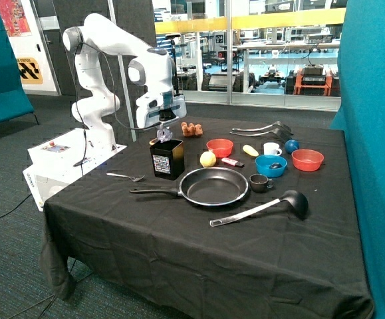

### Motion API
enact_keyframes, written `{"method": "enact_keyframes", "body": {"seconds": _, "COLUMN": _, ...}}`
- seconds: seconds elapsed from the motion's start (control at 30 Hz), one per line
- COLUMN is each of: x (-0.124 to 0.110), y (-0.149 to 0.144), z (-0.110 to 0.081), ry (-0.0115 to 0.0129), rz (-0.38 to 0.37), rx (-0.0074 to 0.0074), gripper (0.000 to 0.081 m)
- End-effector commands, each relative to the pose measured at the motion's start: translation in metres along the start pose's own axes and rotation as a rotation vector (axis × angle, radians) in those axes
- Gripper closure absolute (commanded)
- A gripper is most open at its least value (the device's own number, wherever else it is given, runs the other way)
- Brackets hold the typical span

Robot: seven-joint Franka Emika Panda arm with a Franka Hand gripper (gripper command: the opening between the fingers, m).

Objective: Throw away the rubbish paper

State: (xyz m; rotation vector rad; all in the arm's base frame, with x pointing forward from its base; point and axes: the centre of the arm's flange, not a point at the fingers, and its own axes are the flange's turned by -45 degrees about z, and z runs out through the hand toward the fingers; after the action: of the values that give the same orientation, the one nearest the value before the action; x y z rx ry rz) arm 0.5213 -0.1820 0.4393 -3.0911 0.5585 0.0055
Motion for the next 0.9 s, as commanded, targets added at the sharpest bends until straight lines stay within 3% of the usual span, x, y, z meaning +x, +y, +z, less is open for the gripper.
{"method": "enact_keyframes", "body": {"seconds": 0.0, "x": 0.001, "y": 0.001, "z": 0.008, "ry": 0.0035, "rz": 0.0, "rx": 0.0002, "gripper": 0.0529}}
{"method": "enact_keyframes", "body": {"seconds": 0.07, "x": 0.0, "y": 0.0, "z": 0.011, "ry": 0.0035, "rz": -0.007, "rx": 0.0002, "gripper": 0.0339}}
{"method": "enact_keyframes", "body": {"seconds": 0.2, "x": -0.002, "y": -0.002, "z": 0.015, "ry": 0.0035, "rz": -0.001, "rx": 0.0002, "gripper": 0.0159}}
{"method": "enact_keyframes", "body": {"seconds": 0.37, "x": -0.005, "y": 0.002, "z": 0.019, "ry": 0.0035, "rz": 0.009, "rx": 0.0002, "gripper": 0.0098}}
{"method": "enact_keyframes", "body": {"seconds": 0.87, "x": -0.011, "y": 0.015, "z": 0.022, "ry": 0.0035, "rz": 0.026, "rx": 0.0002, "gripper": 0.0067}}
